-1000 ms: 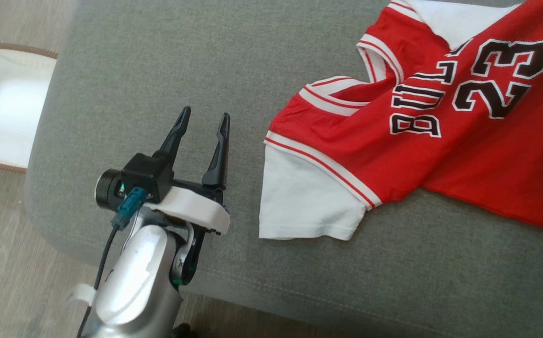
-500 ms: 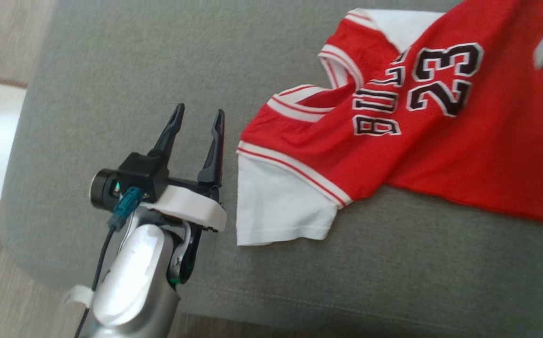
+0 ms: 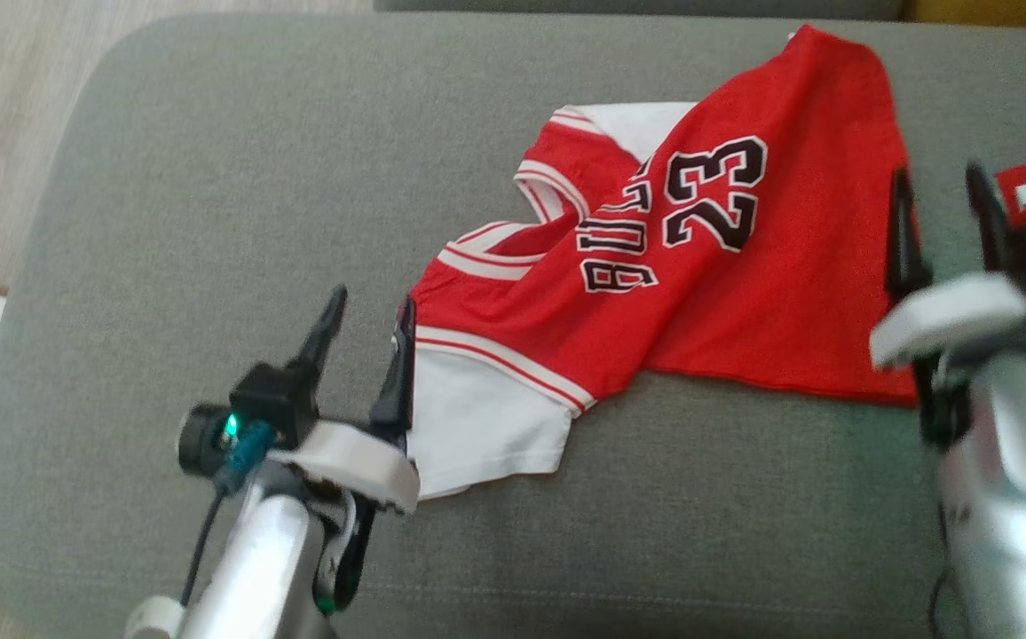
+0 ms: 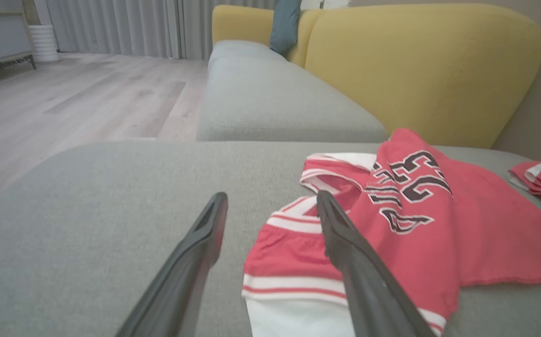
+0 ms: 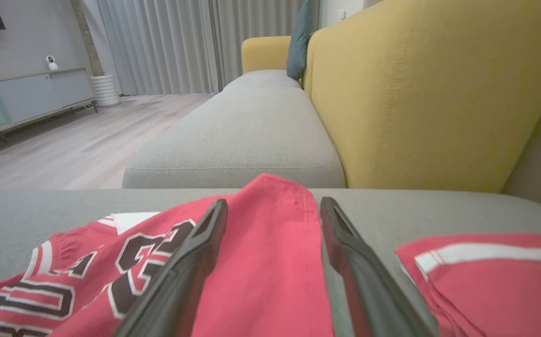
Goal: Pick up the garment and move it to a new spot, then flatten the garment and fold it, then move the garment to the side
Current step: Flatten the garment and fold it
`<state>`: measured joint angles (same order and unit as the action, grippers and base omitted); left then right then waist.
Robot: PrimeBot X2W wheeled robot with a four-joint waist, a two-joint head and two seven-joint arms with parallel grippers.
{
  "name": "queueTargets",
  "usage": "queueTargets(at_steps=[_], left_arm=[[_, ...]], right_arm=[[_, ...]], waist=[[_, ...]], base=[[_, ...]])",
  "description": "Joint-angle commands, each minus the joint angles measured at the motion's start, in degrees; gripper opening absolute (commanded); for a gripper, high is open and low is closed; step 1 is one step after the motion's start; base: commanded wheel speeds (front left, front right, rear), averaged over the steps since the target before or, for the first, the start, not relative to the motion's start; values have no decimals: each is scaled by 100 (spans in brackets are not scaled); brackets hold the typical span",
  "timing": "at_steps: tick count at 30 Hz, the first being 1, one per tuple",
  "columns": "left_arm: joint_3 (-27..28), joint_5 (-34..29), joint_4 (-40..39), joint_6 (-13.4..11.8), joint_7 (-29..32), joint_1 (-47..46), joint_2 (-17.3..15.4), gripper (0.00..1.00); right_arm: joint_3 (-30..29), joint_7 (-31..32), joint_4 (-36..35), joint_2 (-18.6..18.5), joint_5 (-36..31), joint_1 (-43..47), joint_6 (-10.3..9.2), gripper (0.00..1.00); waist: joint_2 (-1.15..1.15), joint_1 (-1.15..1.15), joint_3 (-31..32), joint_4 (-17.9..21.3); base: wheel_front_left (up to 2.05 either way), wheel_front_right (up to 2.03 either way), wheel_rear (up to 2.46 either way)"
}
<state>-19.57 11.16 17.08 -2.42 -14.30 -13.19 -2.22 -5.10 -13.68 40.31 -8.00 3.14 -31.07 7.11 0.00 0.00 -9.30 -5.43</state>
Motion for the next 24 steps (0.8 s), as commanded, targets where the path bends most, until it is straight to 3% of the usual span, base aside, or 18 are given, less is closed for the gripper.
queueTargets(at_steps=[1, 7, 13, 24], left_arm=[[157, -30, -81, 33, -70, -27, -66, 100], [-60, -16, 475, 185, 154, 156, -105, 100], [-178, 83, 730, 305, 690, 226, -159, 100], [-224, 183, 923, 184, 1830, 261, -322, 100]], right_arm=[[62, -52, -346, 99, 48, 115, 37, 100], [-312, 203, -1556, 427, 145, 1283, 37, 100], [-383, 575, -2415, 504, 176, 1753, 37, 100], [-273, 773, -2837, 511, 443, 2013, 37, 100]], waist=[[0, 0, 107, 71], [0, 0, 184, 118], [0, 0, 118, 132], [0, 0, 98, 203]], base=[[0, 0, 0], [0, 0, 0], [0, 0, 0], [0, 0, 0]])
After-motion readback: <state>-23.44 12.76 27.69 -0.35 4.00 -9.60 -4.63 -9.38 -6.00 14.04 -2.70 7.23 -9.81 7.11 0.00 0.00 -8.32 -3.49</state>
